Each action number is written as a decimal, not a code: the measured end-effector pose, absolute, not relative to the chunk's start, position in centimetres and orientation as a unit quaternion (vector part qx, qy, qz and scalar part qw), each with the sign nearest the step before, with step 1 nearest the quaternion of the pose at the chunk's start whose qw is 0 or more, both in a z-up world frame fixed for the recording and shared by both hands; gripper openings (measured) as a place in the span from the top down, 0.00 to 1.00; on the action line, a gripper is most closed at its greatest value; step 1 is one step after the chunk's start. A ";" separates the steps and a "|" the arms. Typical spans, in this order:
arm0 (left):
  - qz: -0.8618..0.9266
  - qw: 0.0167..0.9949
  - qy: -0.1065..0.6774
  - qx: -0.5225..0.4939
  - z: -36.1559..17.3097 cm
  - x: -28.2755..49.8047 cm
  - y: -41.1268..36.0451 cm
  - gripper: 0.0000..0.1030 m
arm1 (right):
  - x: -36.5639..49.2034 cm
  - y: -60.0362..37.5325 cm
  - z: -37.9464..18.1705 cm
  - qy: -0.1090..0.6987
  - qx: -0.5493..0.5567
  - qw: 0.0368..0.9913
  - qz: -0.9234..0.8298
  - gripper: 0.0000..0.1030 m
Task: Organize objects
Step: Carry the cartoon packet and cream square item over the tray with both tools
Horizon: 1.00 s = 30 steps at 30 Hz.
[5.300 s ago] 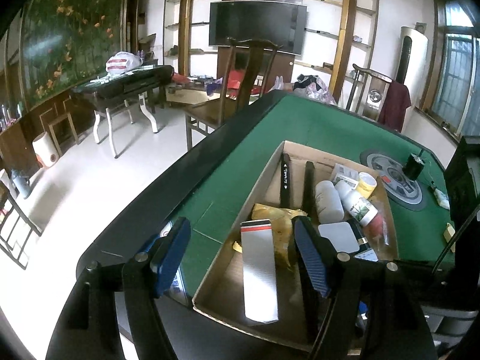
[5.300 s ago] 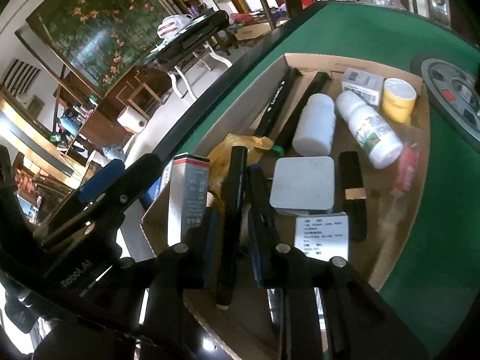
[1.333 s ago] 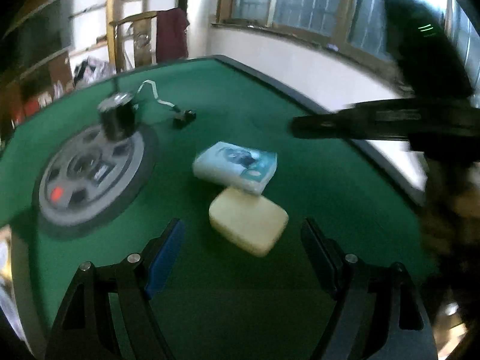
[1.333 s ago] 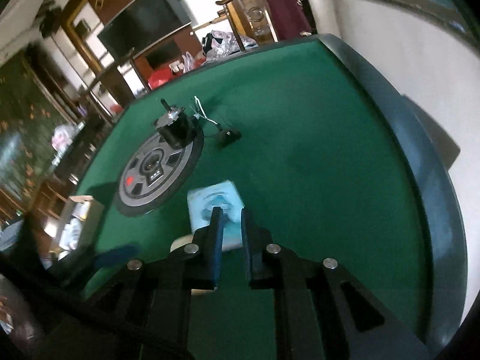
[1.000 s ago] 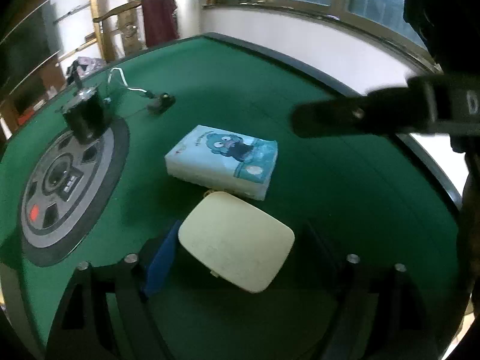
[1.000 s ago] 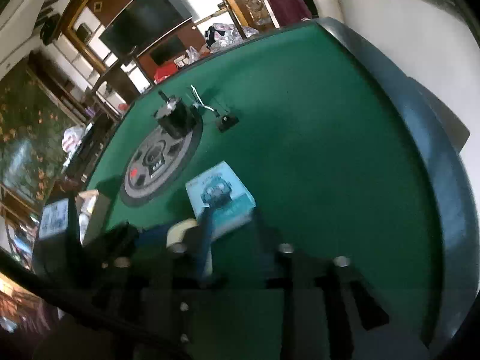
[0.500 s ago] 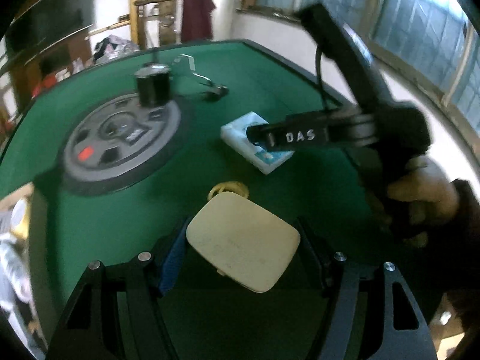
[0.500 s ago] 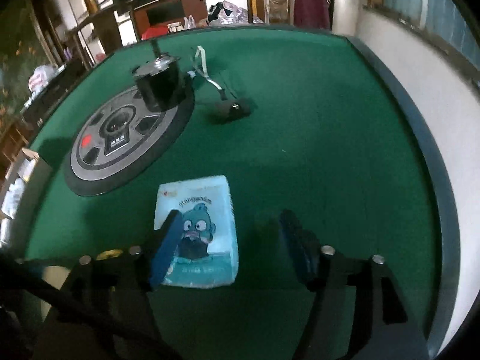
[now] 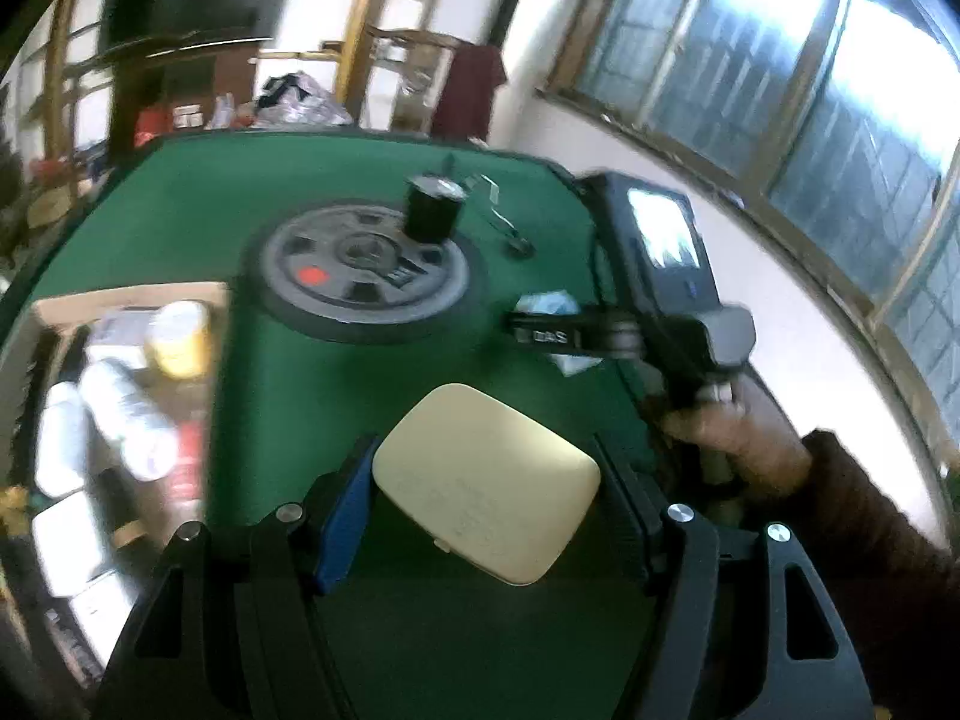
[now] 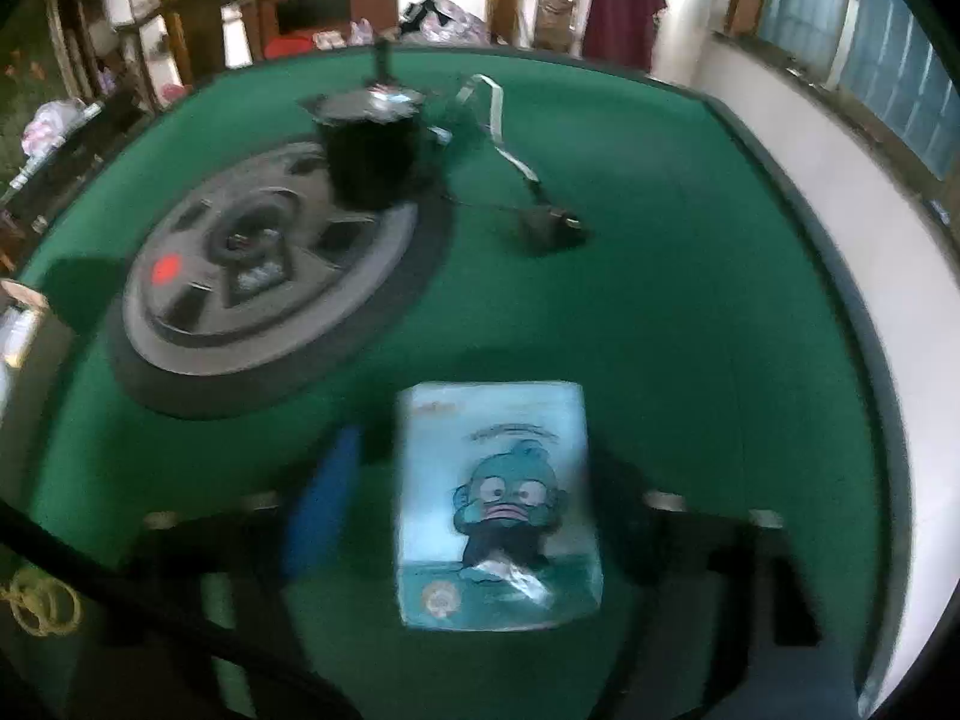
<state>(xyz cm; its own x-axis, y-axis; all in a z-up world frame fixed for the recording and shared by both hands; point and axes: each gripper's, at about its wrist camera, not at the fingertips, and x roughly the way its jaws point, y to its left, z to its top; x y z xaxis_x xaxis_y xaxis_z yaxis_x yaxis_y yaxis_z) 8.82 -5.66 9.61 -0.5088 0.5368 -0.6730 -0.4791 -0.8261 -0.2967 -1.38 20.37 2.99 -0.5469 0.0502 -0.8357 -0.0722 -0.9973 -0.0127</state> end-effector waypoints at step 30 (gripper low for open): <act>0.889 0.084 -0.126 -0.433 5.1 -6.6 -25.7 0.39 | 1.3 -4.4 6.7 0.091 -0.489 -0.252 0.830 0.62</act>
